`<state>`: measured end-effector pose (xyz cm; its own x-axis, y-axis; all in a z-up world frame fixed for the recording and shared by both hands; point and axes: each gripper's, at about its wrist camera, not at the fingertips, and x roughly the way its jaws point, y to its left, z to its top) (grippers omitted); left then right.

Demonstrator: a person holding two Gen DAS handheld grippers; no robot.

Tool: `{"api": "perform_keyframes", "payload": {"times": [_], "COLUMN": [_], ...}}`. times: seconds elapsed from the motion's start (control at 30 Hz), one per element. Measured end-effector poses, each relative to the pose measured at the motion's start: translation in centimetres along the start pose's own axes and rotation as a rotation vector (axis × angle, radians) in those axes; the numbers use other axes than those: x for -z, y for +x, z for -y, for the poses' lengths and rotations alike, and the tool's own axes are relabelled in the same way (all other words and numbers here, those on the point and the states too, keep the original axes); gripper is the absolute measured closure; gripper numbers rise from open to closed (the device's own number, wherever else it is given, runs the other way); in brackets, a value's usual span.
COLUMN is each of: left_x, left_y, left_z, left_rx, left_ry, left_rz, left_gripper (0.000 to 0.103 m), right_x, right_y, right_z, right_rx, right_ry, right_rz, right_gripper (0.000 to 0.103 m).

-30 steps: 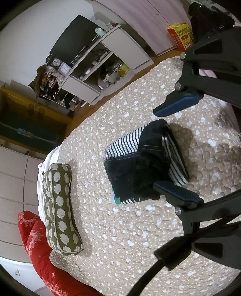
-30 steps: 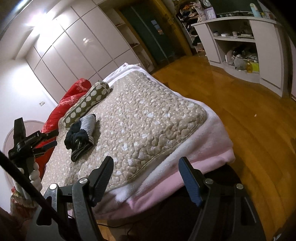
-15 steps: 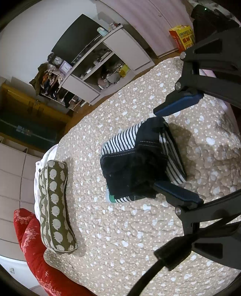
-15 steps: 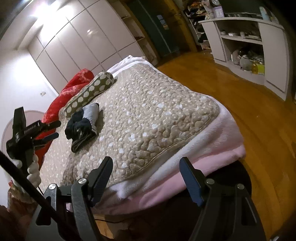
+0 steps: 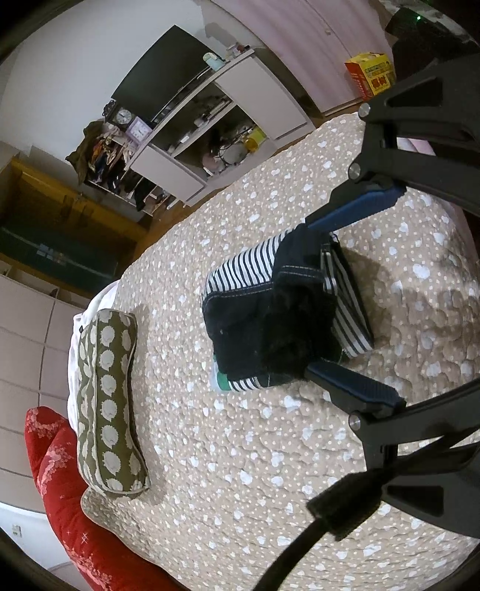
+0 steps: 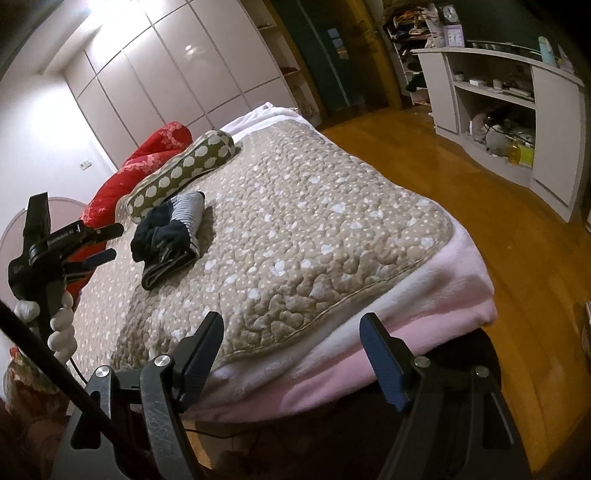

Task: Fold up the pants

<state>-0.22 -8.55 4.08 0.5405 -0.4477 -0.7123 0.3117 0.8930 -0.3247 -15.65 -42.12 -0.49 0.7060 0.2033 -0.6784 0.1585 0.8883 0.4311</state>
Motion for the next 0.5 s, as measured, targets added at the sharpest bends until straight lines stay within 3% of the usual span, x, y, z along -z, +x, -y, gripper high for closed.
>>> {"api": "perform_keyframes", "payload": {"times": [0.33, 0.5], "left_x": [0.0, 0.1], "left_y": [-0.1, -3.1], "left_z": [-0.6, -2.3], "left_rx": [-0.009, -0.06], "left_ry": [-0.015, -0.051], "left_rz": [-0.004, 0.063], "left_gripper": [0.031, 0.031], "right_x": [-0.1, -1.8], "right_y": [0.8, 2.6], "right_z": [-0.5, -2.5], "right_rx": [-0.01, -0.058], "right_ry": [-0.002, -0.06], "right_rz": [-0.017, -0.031], "right_gripper": [0.023, 0.023]}}
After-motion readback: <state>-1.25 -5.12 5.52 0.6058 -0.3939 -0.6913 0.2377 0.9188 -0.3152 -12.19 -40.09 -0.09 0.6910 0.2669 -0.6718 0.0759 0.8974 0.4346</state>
